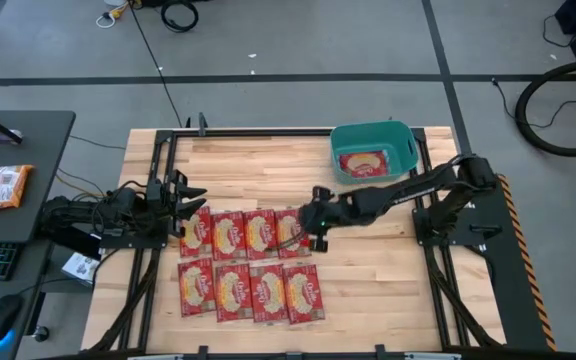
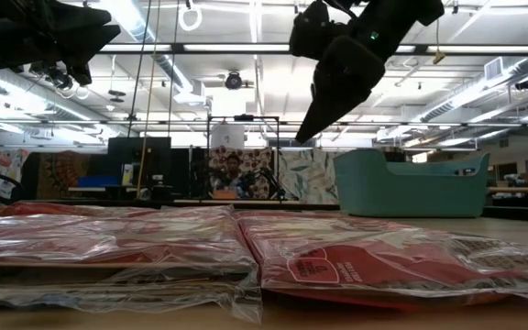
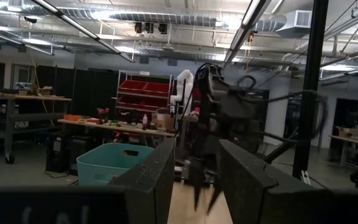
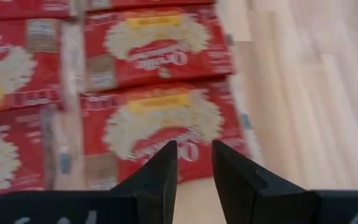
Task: Sort popcorn bags into baskets
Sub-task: Put the red popcorn bag into the green bin
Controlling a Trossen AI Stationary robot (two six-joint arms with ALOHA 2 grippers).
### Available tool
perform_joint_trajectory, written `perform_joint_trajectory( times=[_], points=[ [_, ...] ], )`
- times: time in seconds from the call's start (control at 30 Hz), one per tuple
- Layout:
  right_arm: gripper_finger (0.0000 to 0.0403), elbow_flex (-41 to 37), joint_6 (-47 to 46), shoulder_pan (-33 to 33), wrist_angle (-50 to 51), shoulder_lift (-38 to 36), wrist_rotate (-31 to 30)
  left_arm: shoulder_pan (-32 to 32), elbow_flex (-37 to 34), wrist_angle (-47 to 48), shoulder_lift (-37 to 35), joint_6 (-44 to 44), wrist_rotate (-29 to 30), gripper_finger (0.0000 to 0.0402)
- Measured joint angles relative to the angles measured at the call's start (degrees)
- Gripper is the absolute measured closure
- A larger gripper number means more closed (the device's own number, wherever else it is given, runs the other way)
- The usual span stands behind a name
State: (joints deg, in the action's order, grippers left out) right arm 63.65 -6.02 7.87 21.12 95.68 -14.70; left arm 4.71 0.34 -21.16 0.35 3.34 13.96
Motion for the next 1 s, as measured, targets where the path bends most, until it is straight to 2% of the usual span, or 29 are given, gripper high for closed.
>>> perform_joint_trajectory(
  times=[0.23, 0.4, 0.67, 1.0],
  points=[
    [0.0298, 1.8, -3.6, 4.7, -3.0, 4.8, 1.1, 0.0, 0.0, -0.4, 0.0, 0.0, 0.0, 0.0276],
    [0.0298, 9.3, -3.2, 8.2, 0.3, 10.6, 0.8, 0.0, 0.0, -0.6, 0.0, 0.1, 0.0, 0.0276],
    [0.0292, 18.1, 0.1, 11.7, 6.3, 18.9, -3.9, 0.0, 0.0, -0.5, 0.0, 0.4, 0.0, 0.0276],
    [0.0212, 19.6, 0.4, 11.8, 8.5, 22.8, -7.0, 0.0, 0.0, -0.4, 0.0, 0.5, 0.0, 0.0276]
  ],
)
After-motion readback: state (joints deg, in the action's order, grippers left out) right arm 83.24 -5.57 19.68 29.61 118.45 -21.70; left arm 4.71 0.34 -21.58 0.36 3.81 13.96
